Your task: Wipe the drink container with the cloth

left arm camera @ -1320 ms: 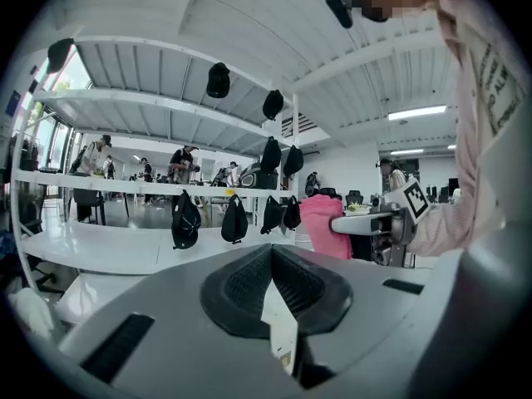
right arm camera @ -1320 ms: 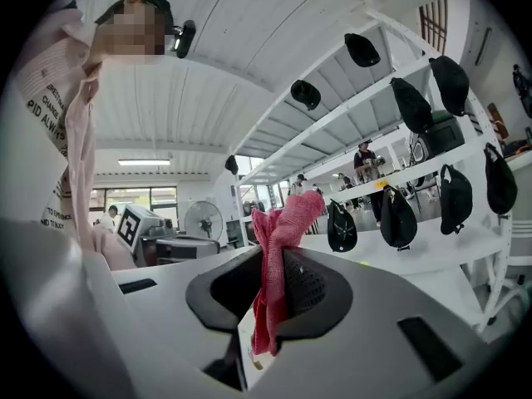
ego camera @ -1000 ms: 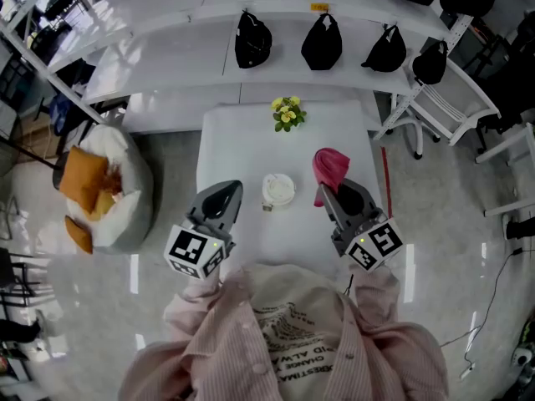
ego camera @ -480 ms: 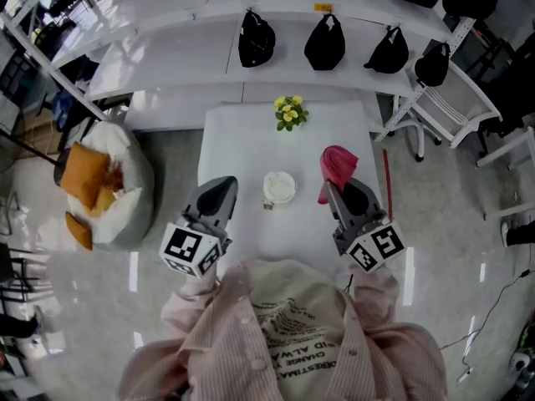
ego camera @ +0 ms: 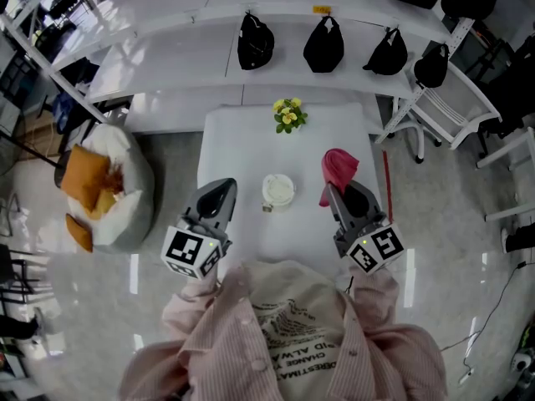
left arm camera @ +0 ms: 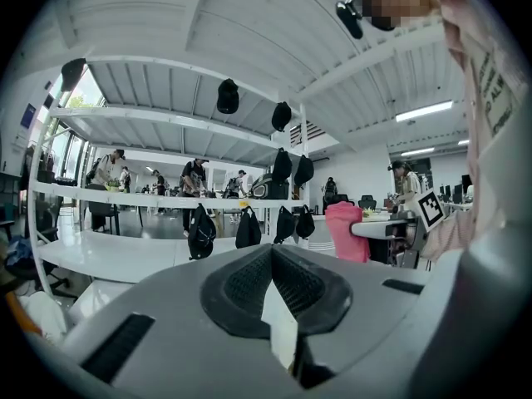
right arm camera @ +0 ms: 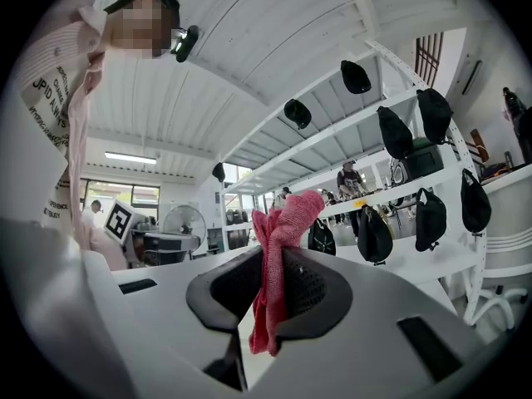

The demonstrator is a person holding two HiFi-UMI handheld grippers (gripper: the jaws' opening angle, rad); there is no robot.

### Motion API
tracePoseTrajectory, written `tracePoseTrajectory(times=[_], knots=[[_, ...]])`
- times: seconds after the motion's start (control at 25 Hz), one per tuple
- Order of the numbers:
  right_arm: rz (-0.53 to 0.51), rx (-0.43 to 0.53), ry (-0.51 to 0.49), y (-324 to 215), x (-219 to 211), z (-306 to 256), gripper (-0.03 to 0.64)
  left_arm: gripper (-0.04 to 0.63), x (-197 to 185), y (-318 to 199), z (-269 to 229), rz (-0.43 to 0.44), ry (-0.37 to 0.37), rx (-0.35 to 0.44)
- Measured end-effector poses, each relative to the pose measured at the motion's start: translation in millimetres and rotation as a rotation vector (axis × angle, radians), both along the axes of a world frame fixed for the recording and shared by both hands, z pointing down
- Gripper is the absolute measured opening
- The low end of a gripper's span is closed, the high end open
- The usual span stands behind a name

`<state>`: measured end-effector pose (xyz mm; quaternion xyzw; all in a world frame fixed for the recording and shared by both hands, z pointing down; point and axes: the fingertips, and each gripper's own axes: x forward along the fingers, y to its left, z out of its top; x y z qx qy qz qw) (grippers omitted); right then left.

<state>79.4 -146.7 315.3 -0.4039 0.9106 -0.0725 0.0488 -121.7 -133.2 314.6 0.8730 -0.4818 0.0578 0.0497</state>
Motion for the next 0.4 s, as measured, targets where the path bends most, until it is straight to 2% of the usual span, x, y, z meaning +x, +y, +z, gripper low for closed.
tracePoseTrajectory(times=[0.4], knots=[[0.010, -0.006, 0.004, -0.3, 5.8, 7.8, 0.049, 0.002, -1.5, -0.8, 4.8, -0.011, -0.015, 0.009]])
